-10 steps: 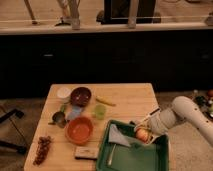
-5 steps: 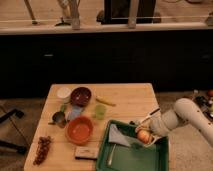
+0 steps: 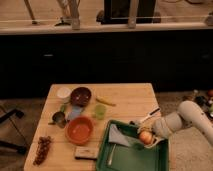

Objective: Place apple in tray

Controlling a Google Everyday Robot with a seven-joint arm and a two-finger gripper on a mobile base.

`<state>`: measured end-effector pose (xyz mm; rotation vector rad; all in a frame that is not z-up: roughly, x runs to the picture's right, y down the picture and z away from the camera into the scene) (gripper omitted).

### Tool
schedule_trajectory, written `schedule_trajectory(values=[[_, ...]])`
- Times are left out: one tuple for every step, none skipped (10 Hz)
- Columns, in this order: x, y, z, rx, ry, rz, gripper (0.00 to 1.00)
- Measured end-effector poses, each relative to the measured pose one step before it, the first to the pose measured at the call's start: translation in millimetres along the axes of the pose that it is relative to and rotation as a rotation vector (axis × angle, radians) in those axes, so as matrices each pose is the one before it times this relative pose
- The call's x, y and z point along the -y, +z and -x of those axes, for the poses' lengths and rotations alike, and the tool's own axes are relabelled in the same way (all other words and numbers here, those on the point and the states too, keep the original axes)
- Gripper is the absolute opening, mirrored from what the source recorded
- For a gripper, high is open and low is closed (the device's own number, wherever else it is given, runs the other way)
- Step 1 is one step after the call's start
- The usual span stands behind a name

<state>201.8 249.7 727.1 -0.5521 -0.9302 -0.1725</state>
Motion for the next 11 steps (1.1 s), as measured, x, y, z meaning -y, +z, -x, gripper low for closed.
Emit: schedule_trajectory(values=[[-0.08,0.42,0.14,0.00383,0.00186,-0.00167,0.78],[-0.4,-0.19,0.05,0.00208,0.00303,-0.00355,0.8],[-0.92,-0.07,0.4,0.00239,0.00233,-0.0022,0.8],[-0.44,0.05,0.33,0.00171,0.00099,-0.00144,0.8],[-0.17,-0.42,0.58,0.0023,0.00106,-0.0035,0.8],[-0.37,-0.5,0.53,0.00218,0.00137,-0.00468,0.8],[-0.21,-0.53,-0.5,-0.00395,0.0019,-0.00612,0.8],[-0.07,-1.63,-1.22,-0.00902,0.01052,-0.01103,0.8],[-1.6,-1.44,-0.94,-0.0045,0.0106,-0.00699,0.8],[-0.12,-0.87,-0.67,-0.0039,0.00468,-0.00692,0.8],[0.11,-1.29,-0.73,-0.00474,0.00234,-0.00601,0.8]])
